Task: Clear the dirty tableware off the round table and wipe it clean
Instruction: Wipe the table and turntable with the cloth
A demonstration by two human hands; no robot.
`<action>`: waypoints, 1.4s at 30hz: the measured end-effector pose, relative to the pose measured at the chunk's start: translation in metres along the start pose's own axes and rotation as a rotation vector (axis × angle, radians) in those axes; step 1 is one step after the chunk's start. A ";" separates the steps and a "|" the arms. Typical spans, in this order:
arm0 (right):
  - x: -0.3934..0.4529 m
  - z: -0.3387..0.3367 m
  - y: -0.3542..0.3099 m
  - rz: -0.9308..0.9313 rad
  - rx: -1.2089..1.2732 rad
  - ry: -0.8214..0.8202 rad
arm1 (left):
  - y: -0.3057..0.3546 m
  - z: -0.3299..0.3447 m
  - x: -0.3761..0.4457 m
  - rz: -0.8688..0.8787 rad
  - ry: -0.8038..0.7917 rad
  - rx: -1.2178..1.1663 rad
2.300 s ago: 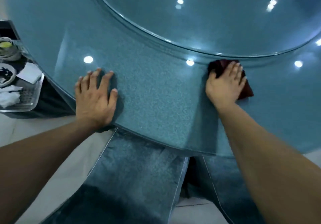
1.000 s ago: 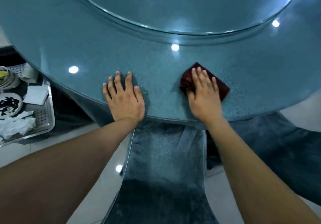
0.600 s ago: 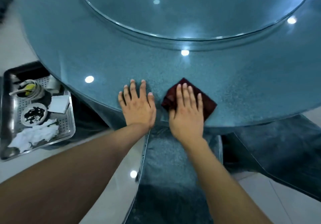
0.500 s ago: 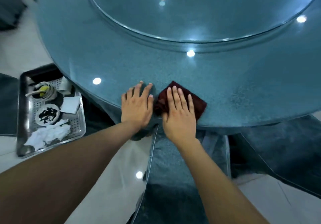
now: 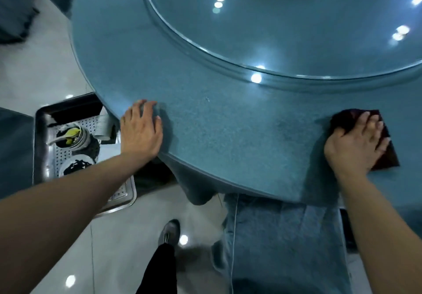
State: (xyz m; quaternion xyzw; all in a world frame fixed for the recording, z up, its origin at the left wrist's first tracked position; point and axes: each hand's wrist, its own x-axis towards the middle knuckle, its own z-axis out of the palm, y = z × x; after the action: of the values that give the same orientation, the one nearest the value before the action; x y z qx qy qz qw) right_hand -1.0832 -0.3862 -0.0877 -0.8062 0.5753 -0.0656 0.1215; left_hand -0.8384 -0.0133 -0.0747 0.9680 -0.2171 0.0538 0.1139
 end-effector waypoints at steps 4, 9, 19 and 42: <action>-0.014 0.037 -0.110 -0.167 -0.033 -0.007 | -0.077 -0.003 0.063 -0.026 -0.005 0.003; -0.057 0.083 -0.263 -0.304 -0.054 0.000 | -0.123 0.013 0.090 0.101 -0.013 -0.058; -0.163 0.111 -0.386 -0.650 -0.010 -0.164 | -0.125 0.022 0.084 0.062 0.060 -0.190; -0.220 0.077 -0.267 -0.609 0.013 -0.158 | -0.125 0.023 0.086 0.117 0.027 -0.052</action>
State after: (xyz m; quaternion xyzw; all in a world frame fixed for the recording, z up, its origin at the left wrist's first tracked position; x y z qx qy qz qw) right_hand -0.8938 -0.0866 -0.0820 -0.9433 0.2956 -0.0398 0.1456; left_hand -0.7056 0.0555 -0.1082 0.9495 -0.2733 0.0678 0.1388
